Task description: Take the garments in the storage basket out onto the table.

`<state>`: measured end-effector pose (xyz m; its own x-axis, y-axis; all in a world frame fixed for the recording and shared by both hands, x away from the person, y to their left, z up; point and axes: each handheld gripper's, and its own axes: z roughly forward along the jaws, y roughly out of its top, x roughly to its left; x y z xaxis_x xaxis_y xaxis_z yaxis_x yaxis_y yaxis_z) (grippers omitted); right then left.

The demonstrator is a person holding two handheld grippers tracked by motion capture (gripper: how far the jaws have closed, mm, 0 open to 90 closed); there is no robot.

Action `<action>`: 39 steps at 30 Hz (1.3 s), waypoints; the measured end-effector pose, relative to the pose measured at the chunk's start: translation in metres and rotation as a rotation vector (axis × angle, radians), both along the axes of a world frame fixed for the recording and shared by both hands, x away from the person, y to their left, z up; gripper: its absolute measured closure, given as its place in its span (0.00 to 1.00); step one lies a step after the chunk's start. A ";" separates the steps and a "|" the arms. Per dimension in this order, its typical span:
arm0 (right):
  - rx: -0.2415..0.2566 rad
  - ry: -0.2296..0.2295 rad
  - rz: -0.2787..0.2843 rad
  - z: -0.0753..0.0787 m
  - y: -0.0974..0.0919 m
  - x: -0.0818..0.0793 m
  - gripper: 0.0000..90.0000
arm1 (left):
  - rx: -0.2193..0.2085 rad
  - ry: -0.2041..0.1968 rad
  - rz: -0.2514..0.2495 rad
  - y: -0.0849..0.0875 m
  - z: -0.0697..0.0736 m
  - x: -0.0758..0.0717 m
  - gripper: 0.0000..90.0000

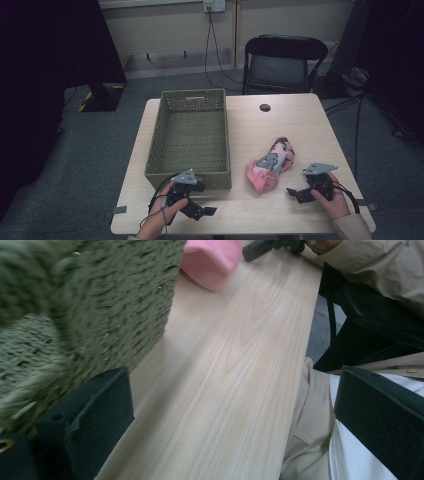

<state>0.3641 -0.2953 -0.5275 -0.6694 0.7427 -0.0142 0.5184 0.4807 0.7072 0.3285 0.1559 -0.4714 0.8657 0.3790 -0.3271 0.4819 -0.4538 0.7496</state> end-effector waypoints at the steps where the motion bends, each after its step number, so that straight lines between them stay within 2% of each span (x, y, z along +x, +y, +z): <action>1: 0.000 0.000 0.000 0.000 0.000 0.000 0.00 | 0.000 -0.003 0.001 0.001 0.000 0.000 0.02; 7: -0.001 -0.001 0.001 0.000 0.000 0.000 0.00 | 0.020 -0.014 -0.005 0.010 0.002 -0.002 0.02; 10: 0.000 0.000 0.000 0.000 0.000 0.000 0.00 | 0.042 -0.038 -0.004 0.014 0.004 -0.003 0.02; 15: 0.000 0.000 0.000 0.000 0.000 0.000 0.00 | 0.045 -0.056 -0.009 0.023 0.005 -0.003 0.02; 20: 0.000 0.000 0.000 0.000 0.000 0.000 0.00 | 0.024 -0.051 -0.006 0.035 0.006 -0.003 0.06; 30: 0.000 -0.001 0.000 0.000 0.000 0.000 0.00 | 0.038 -0.057 -0.021 0.042 0.007 -0.005 0.03; 39: 0.000 0.000 0.000 0.000 0.000 0.000 0.00 | 0.033 -0.053 -0.006 0.054 0.008 -0.006 0.03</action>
<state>0.3642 -0.2954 -0.5275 -0.6698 0.7424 -0.0146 0.5179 0.4812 0.7073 0.3222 0.2102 -0.4630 0.8837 0.3837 -0.2680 0.4391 -0.4817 0.7584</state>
